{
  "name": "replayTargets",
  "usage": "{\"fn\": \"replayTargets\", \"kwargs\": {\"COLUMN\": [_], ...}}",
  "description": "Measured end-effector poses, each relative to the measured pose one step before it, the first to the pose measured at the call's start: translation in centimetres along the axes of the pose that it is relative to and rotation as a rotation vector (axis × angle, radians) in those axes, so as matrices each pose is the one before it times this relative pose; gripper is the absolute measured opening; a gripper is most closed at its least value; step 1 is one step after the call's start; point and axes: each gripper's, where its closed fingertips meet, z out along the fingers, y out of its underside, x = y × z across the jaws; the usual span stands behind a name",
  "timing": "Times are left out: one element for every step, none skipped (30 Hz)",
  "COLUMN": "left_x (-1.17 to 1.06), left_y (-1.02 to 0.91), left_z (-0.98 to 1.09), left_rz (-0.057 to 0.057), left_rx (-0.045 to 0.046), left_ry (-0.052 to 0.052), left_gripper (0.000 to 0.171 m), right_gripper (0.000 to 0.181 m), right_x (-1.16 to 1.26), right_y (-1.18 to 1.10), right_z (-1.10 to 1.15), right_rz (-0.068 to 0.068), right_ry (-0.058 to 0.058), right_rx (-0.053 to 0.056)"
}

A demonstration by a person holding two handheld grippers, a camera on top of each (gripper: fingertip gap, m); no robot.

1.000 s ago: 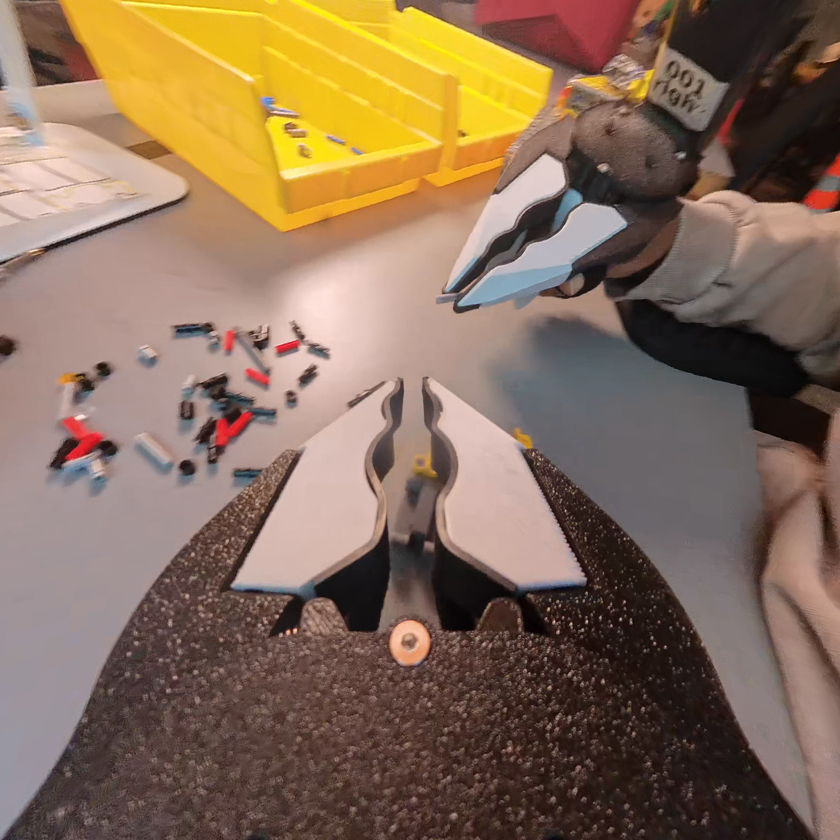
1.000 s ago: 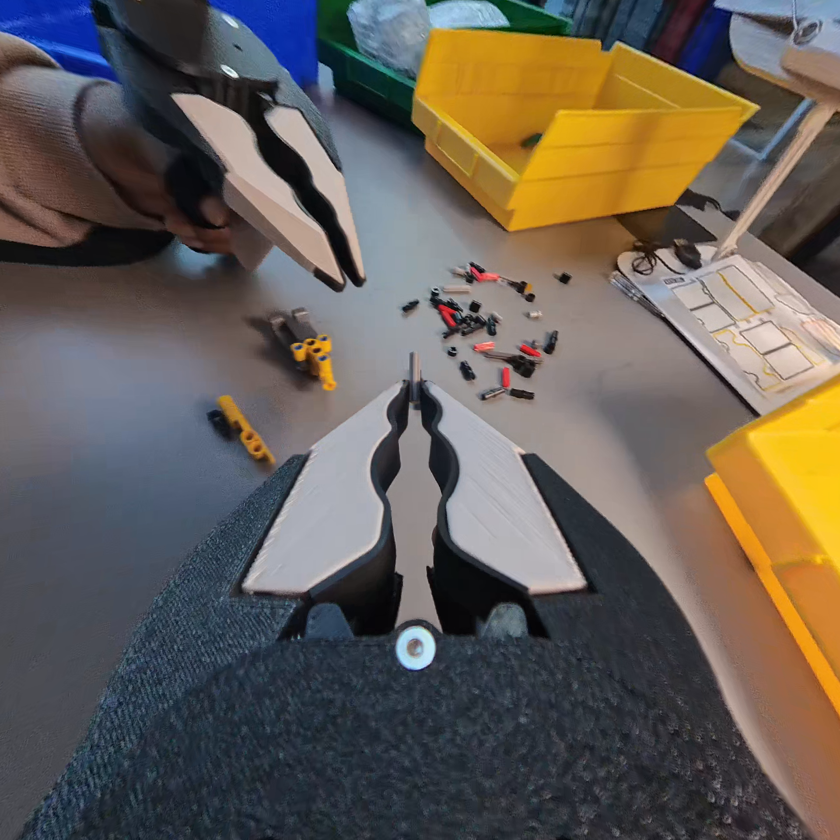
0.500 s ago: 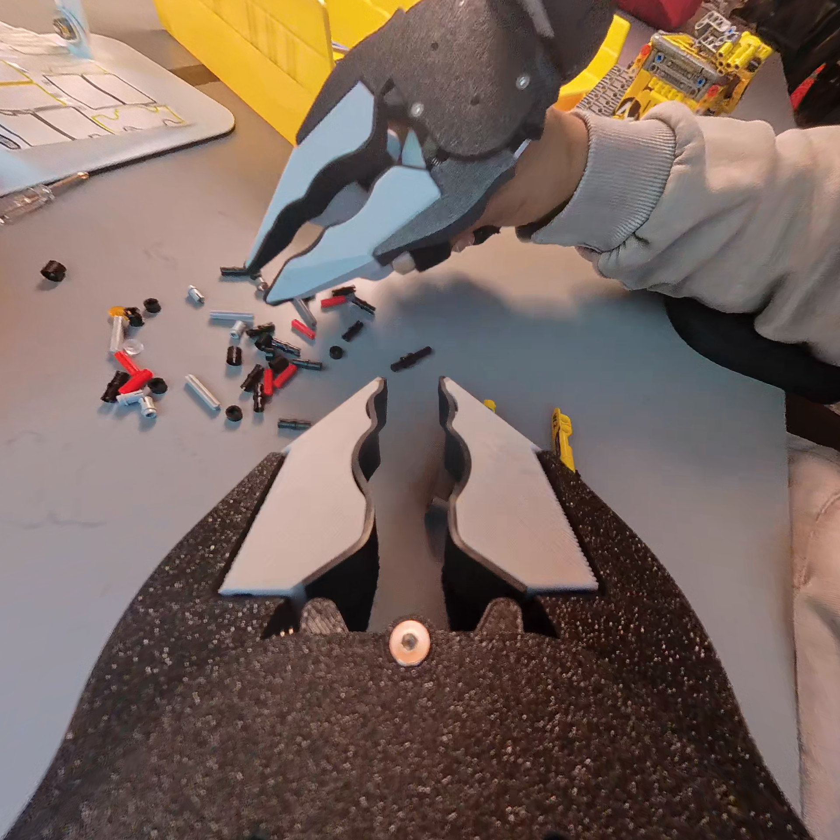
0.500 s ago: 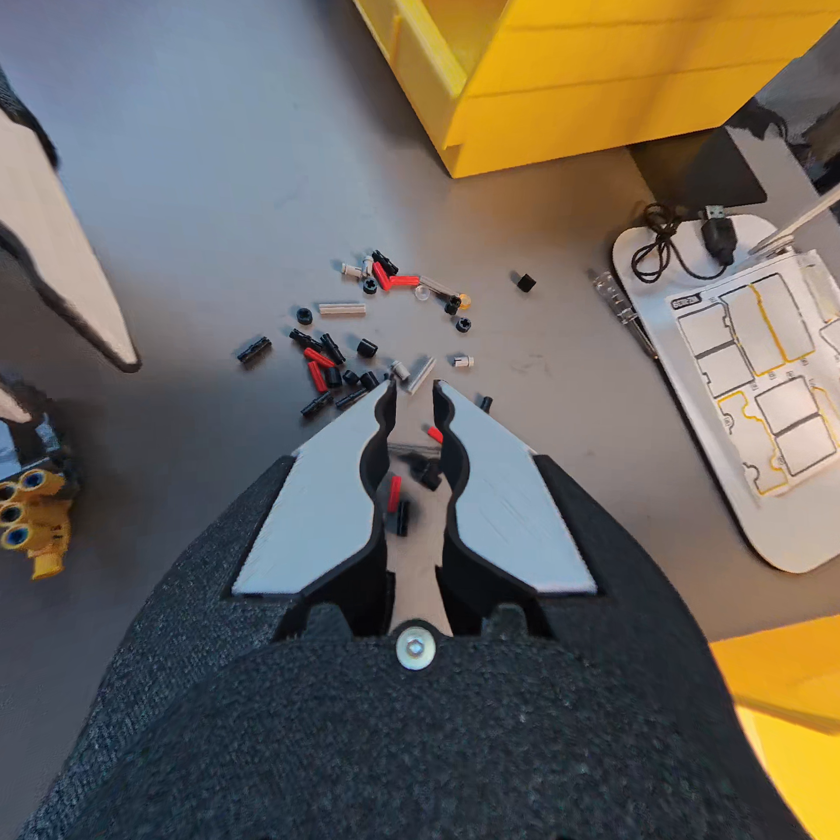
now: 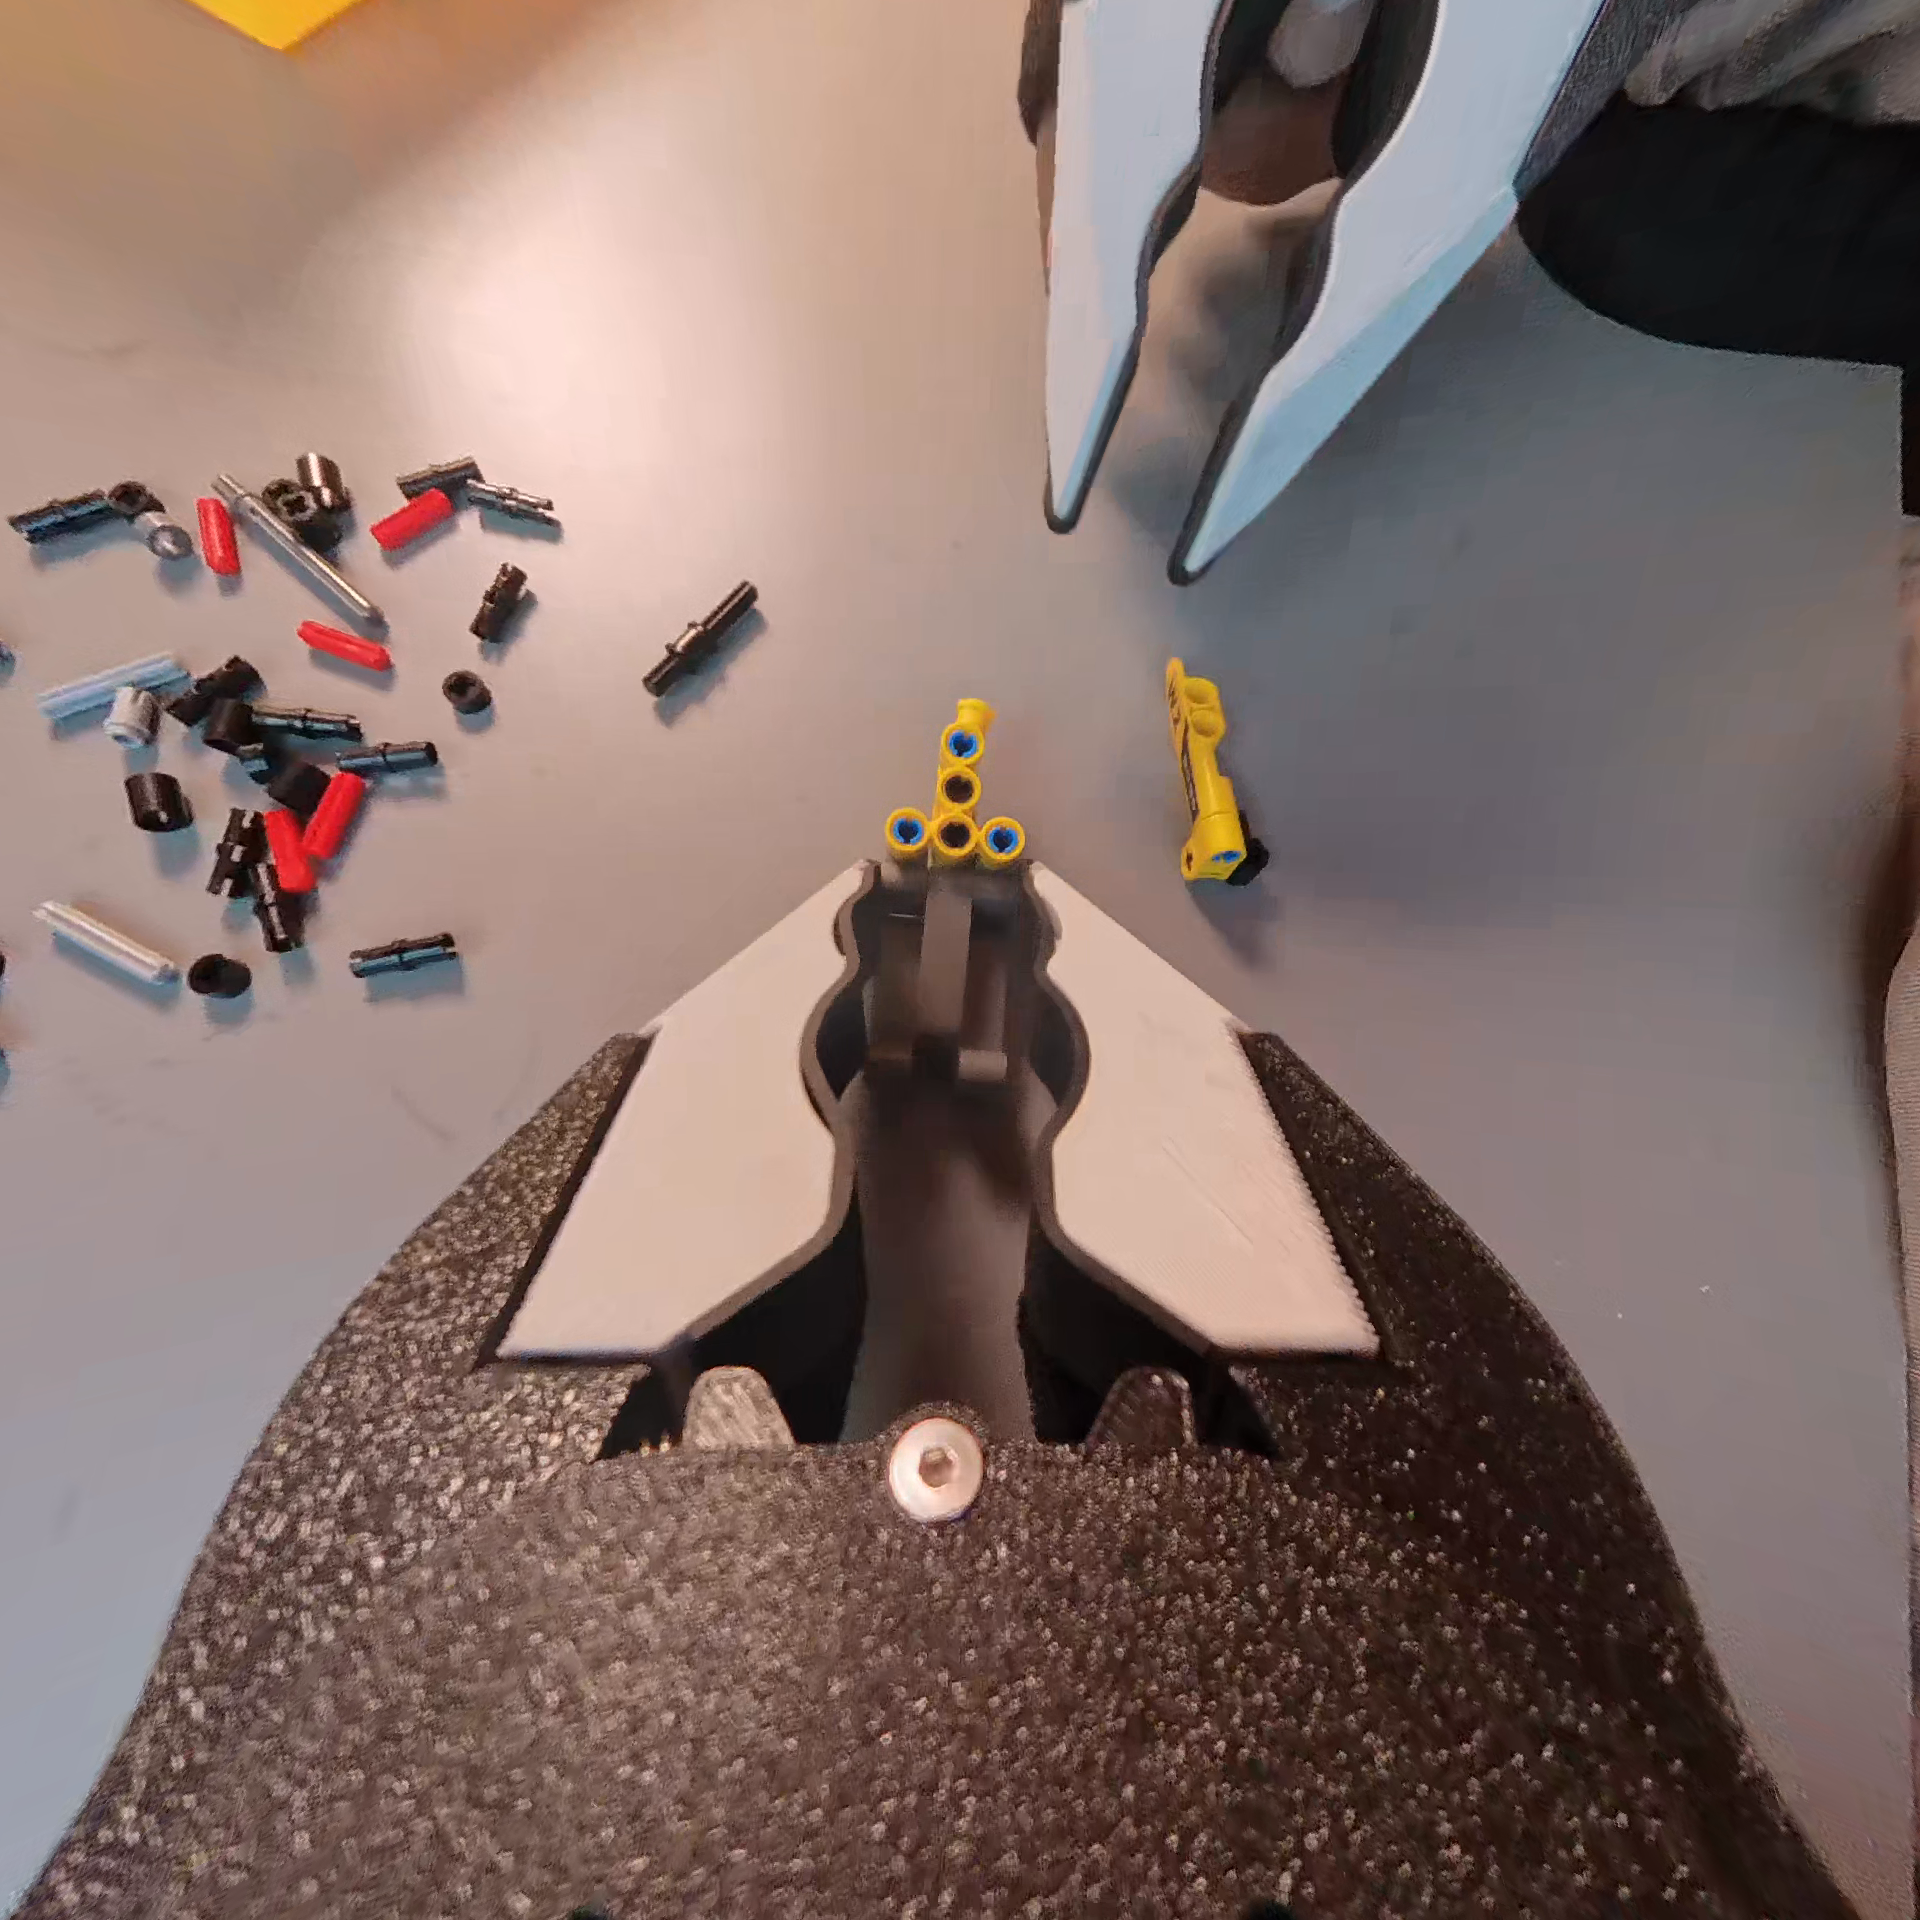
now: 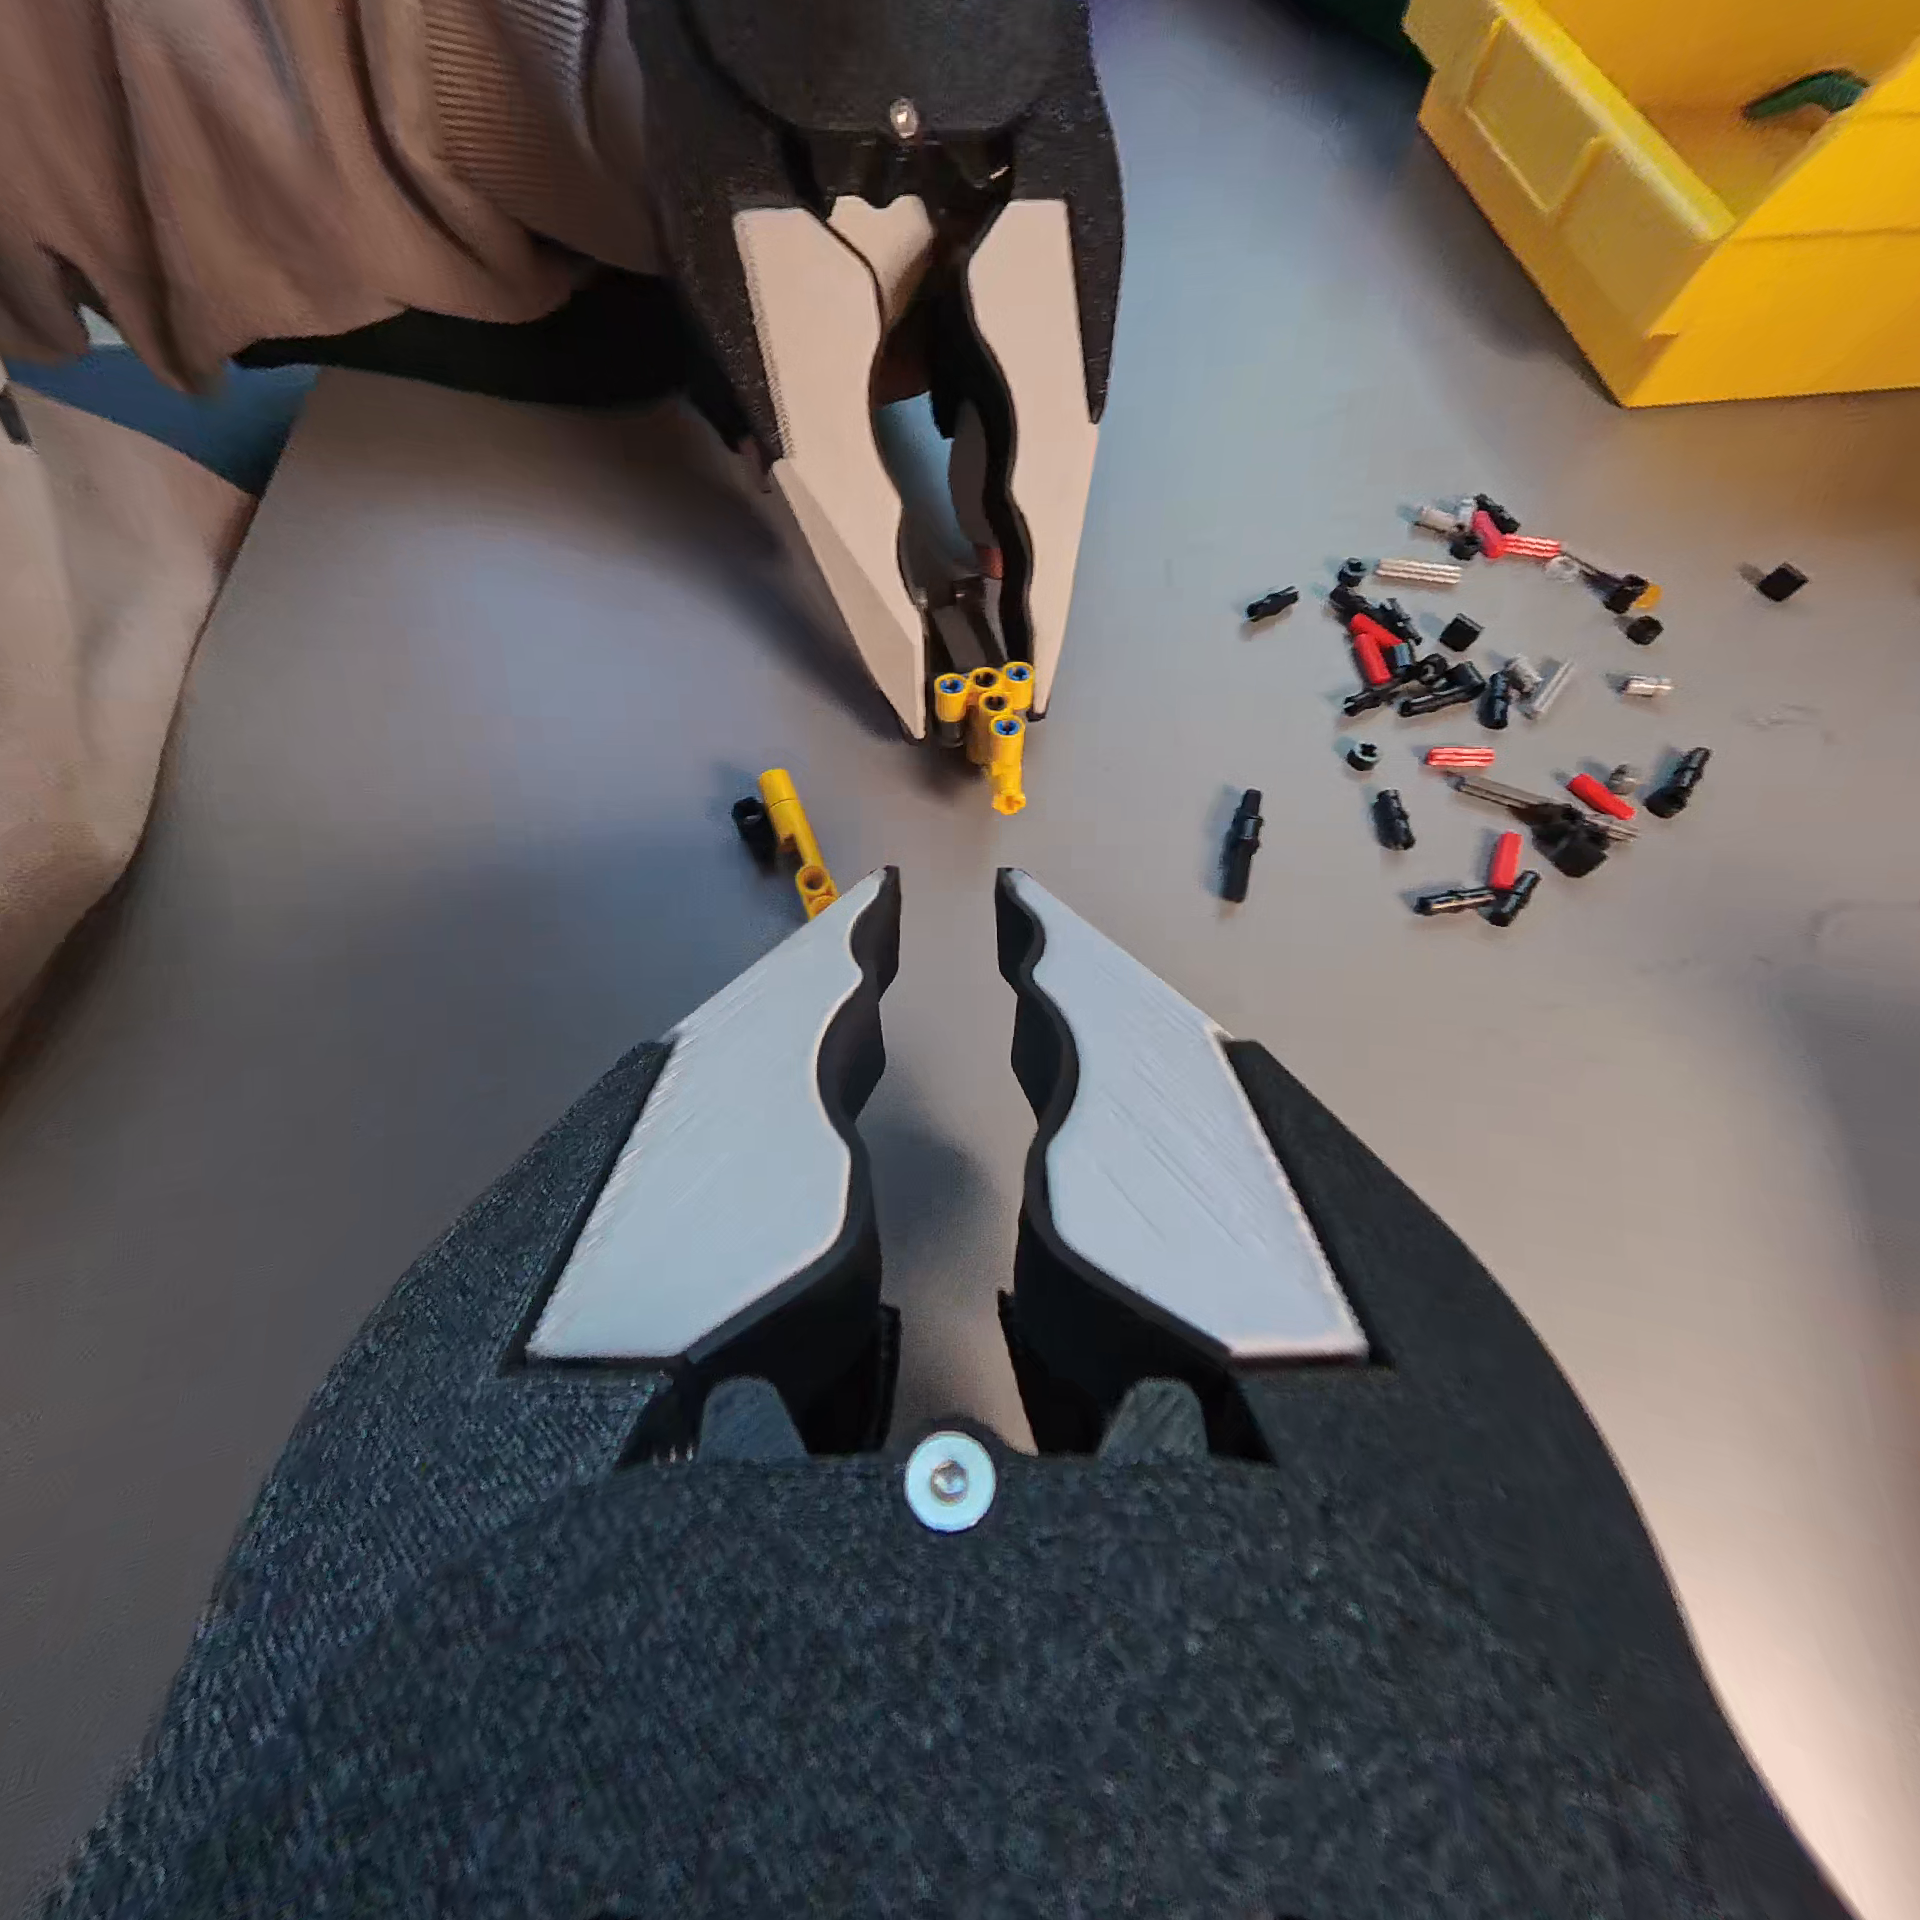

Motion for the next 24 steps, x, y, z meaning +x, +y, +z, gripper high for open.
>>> {"fn": "replayTargets", "kwargs": {"left_x": [0.235,0.268,0.355,0.168,0.06,0.101,0.106,0.03,-0.088,-0.099,-0.171,-0.246,-0.229,-0.104,0.018,0.234,0.442,0.571,0.534,0.37,0.214,0.169,0.221,0.25], "left_y": [-0.005,-0.03,-0.015,0.01,0.09,0.113,0.009,-0.055,-0.026,-0.085,-0.215,-0.356,-0.581,-0.792,-0.914,-0.931,-0.886,-0.83,-0.695,-0.498,-0.275,-0.141,-0.063,-0.031], "left_z": [0.029,-0.031,-0.039,-0.018,0.024,0.068,0.058,0.013,-0.005,-0.086,-0.165,-0.254,-0.38,-0.479,-0.531,-0.53,-0.478,-0.393,-0.257,-0.105,0.021,0.111,0.191,0.231], "left_rz": [-0.0039,-0.0031,-0.0013,0.0027,0.0084,0.0092,0.0061,0.0004,-0.0037,-0.0061,-0.0104,-0.0162,-0.0248,-0.0338,-0.0376,-0.035,-0.0305,-0.0248,-0.0185,-0.0098,-0.0006,0.0053,0.0069,0.0059], "left_rx": [-0.00146,0.00005,0.00018,-0.0018,-0.00644,-0.00814,-0.00046,0.00379,0.00341,0.00873,0.0148,0.02283,0.03673,0.04899,0.05516,0.0556,0.05331,0.04881,0.04072,0.02885,0.01656,0.01044,0.00654,0.0038], "left_ry": [0.016,0.0183,0.021,0.006,-0.0038,0.0006,0.004,0.0026,-0.0014,-0.0005,-0.0025,-0.0064,-0.0012,0.0101,0.0193,0.0311,0.0408,0.0448,0.0371,0.0221,0.0099,0.0039,0.0059,0.0081], "left_gripper": [0.025,0.025,0.025,0.025,0.025,0.025,0.026,0.026,0.026,0.026,0.028,0.03,0.031,0.031,0.031,0.032,0.032,0.032,0.031,0.031,0.031,0.031,0.029,0.027], "right_gripper": [0.016,0.017,0.018,0.02,0.022,0.022,0.022,0.021,0.016,0.01,0.006,0.005,0.005,0.005,0.005,0.006,0.005,0.005,0.005,0.005,0.005,0.005,0.005,0.005], "right_x": [-0.783,-0.867,-0.657,-0.322,-0.062,-0.131,0.13,0.178,0.08,-0.16,-0.282,-0.153,0.072,0.341,0.681,0.878,0.893,1.217,1.183,0.792,0.5,0.287,-0.081,-0.309], "right_y": [0.311,0.425,0.404,0.32,-0.073,-0.058,0.112,0.137,0.108,-0.036,-0.174,-0.182,-0.287,-0.529,-0.809,-0.824,-0.582,-0.434,-0.37,-0.171,-0.058,-0.119,-0.157,-0.153], "right_z": [0.205,0.263,0.315,0.397,0.302,0.261,0.31,0.311,0.231,0.091,-0.011,-0.085,-0.267,-0.493,-0.696,-0.736,-0.62,-0.521,-0.417,-0.239,-0.075,0.027,0.097,0.159], "right_rz": [-0.0146,-0.0157,-0.0202,-0.0152,-0.0103,-0.008,-0.0136,-0.0238,-0.0299,-0.031,-0.02,-0.0121,-0.0094,-0.0179,-0.0281,-0.0308,-0.031,-0.0371,-0.0494,-0.0502,-0.0411,-0.0281,-0.011,0.008], "right_ry": [-0.0343,-0.0389,-0.025,-0.0048,0.0087,0.0,0.0168,0.0235,0.0185,0.0016,-0.0082,-0.0033,0.0092,0.0282,0.0525,0.0633,0.0593,0.0825,0.0842,0.0608,0.0437,0.0316,0.0076,-0.0116], "right_rx": [-0.017,-0.0294,-0.0294,-0.0256,-0.0106,-0.0206,-0.0328,-0.0321,-0.0275,-0.0116,0.0079,0.0208,0.0322,0.045,0.0568,0.0514,0.0322,0.0223,0.0189,0.0049,-0.0033,0.0018,0.0045,0.0034]}}
